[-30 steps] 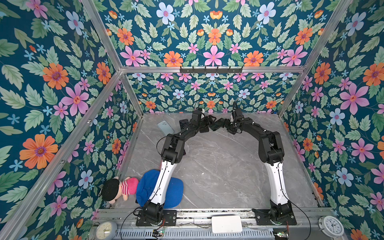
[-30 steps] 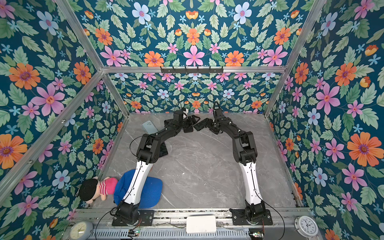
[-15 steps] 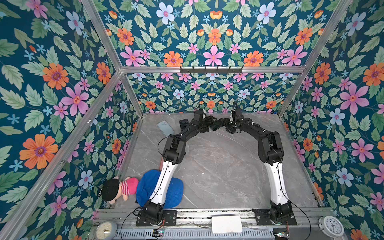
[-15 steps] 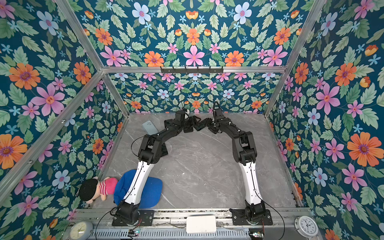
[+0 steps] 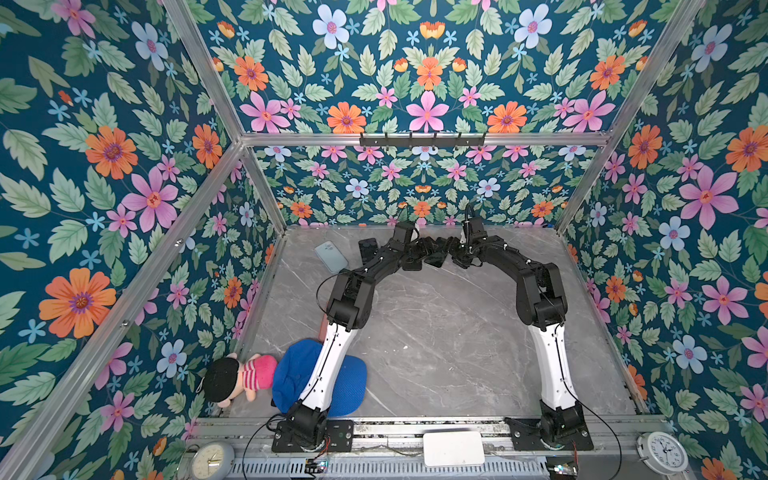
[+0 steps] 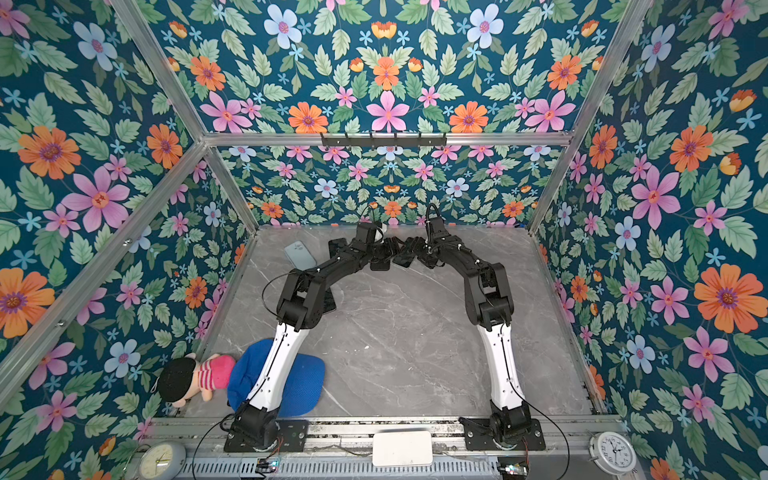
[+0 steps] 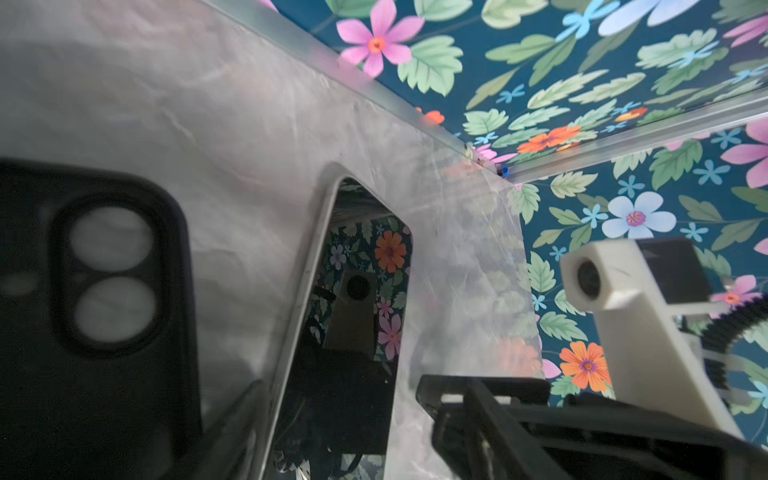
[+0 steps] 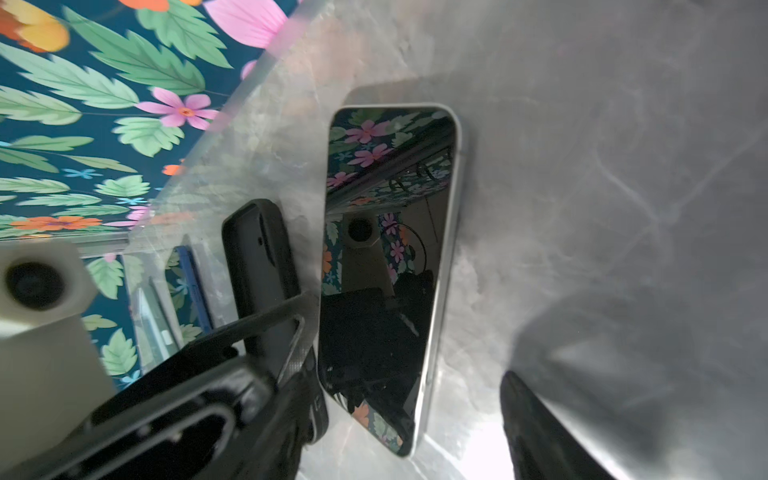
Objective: Put the phone into the phone case
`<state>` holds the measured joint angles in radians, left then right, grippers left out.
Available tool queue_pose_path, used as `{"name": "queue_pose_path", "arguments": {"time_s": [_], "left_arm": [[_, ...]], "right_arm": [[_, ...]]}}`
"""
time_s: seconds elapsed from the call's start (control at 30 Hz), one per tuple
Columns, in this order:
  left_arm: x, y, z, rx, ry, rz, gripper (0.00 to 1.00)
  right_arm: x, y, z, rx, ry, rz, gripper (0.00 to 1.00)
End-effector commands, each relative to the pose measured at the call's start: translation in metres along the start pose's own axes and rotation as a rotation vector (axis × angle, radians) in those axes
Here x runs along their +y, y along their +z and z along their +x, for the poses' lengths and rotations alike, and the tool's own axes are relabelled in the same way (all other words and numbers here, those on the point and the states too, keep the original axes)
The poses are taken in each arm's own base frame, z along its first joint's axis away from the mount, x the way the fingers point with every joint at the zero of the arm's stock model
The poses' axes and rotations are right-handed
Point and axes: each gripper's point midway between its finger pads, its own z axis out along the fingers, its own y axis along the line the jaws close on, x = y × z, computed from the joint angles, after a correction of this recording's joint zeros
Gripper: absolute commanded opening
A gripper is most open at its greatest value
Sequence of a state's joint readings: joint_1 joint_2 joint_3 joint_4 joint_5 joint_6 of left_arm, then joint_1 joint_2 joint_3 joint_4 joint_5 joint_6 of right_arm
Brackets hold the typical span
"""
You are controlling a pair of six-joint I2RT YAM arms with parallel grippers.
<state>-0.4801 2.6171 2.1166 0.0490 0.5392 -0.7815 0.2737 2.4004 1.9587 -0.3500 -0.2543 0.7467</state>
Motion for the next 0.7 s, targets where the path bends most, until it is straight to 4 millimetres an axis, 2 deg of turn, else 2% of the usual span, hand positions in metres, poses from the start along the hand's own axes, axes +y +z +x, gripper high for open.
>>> {"name": "queue_pose_path", "arguments": {"time_s": [0.0,0.23,0.37,0.5,0.67], "left_arm": [[-0.014,0.000,0.013,0.044,0.012,0.032,0.74],[-0.023,-0.016,0.018,0.037,0.023,0.032,0.74],[-0.038,-0.037,0.009,0.001,0.047,0.044,0.74],[-0.044,-0.061,-0.006,-0.043,0.056,0.045,0.74],[-0.028,-0.094,-0.018,-0.093,0.041,0.009,0.74]], "right_arm": [[-0.008,-0.001,0.002,0.007,-0.033,0.039,0.73],[-0.014,-0.005,0.004,0.024,-0.091,0.083,0.74],[-0.015,-0.004,0.005,0.039,-0.136,0.100,0.74],[-0.017,-0.001,0.006,0.060,-0.167,0.125,0.75],[-0.011,0.002,0.007,0.066,-0.236,0.178,0.77]]}}
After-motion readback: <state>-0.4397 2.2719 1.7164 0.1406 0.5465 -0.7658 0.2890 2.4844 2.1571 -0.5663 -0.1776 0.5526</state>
